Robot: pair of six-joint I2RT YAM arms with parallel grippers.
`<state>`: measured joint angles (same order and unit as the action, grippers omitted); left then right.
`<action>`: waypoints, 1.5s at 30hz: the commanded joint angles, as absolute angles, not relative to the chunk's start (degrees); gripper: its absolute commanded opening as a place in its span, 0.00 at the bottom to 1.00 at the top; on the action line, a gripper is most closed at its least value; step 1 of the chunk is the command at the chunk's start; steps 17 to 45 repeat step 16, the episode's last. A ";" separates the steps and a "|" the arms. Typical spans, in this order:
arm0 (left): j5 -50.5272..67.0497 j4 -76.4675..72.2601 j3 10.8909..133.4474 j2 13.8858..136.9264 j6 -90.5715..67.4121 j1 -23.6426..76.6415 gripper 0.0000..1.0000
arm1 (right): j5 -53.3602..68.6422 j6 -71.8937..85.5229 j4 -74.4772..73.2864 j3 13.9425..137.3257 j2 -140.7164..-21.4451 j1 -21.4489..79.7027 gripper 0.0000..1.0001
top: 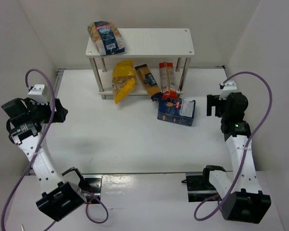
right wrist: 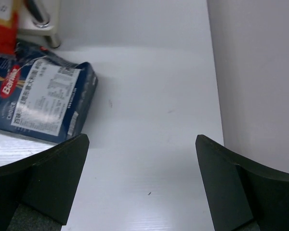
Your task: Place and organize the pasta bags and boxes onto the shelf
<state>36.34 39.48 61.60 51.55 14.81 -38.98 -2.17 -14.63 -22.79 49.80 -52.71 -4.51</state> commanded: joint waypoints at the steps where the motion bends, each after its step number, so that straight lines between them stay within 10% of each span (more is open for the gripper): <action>1: 37.36 34.90 61.61 54.31 13.36 -36.48 1.00 | 2.96 -10.02 -20.30 48.60 -50.28 -13.05 1.00; 16: 38.32 28.48 54.32 55.55 10.90 -33.49 1.00 | 7.82 -8.79 -23.64 47.46 -48.34 -29.53 1.00; 45: 38.32 28.48 54.32 55.55 10.90 -33.49 1.00 | 7.82 -8.79 -23.64 47.46 -48.34 -29.53 1.00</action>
